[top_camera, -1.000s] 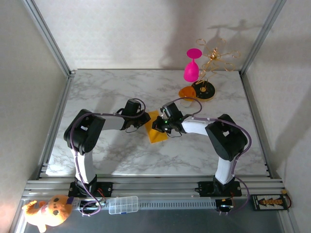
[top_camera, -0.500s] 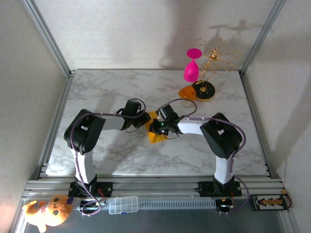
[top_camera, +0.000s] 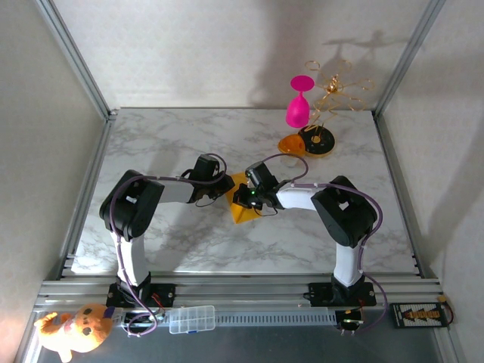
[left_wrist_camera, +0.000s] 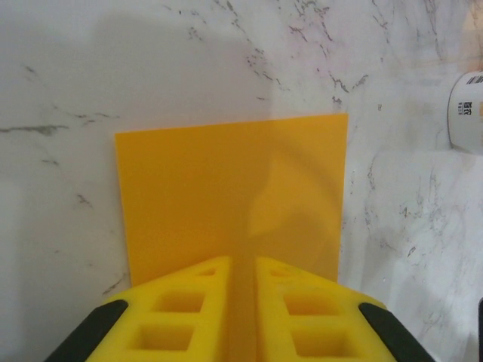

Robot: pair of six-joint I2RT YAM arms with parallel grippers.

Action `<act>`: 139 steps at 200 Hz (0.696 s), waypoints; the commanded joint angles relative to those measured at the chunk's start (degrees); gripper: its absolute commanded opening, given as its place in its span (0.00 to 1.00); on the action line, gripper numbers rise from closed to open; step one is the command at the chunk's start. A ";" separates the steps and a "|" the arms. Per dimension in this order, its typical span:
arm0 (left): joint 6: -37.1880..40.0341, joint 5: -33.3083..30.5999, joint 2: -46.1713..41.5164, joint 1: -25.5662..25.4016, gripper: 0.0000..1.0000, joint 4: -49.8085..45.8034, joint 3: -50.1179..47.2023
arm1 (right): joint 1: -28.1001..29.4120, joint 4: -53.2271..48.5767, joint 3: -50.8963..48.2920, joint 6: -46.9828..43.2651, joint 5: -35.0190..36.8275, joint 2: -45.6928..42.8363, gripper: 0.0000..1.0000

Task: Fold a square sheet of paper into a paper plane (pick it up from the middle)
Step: Fold the triangle a second time at the center of the table.

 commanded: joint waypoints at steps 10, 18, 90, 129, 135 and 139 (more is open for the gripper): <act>-0.80 -0.74 2.15 -0.46 0.15 -2.00 -1.32 | 0.19 -0.15 -0.43 0.45 2.33 0.24 0.00; -0.87 -0.75 2.18 -0.46 0.15 -2.00 -1.32 | 0.17 -0.25 -0.55 0.43 2.42 0.17 0.00; -0.60 -0.63 2.16 -0.46 0.15 -2.18 -1.24 | 0.19 -0.43 -0.51 0.45 2.30 0.92 0.00; -0.60 -0.65 2.01 -0.51 0.15 -2.09 -1.32 | 0.19 -0.42 -0.62 0.54 2.10 1.38 0.00; -0.67 -0.62 1.98 -0.58 0.15 -2.09 -1.38 | 0.19 -0.49 -0.69 0.60 2.11 1.44 0.00; -0.69 -0.66 2.02 -0.59 0.15 -2.13 -1.41 | 0.19 -0.60 -0.70 0.62 2.13 1.48 0.00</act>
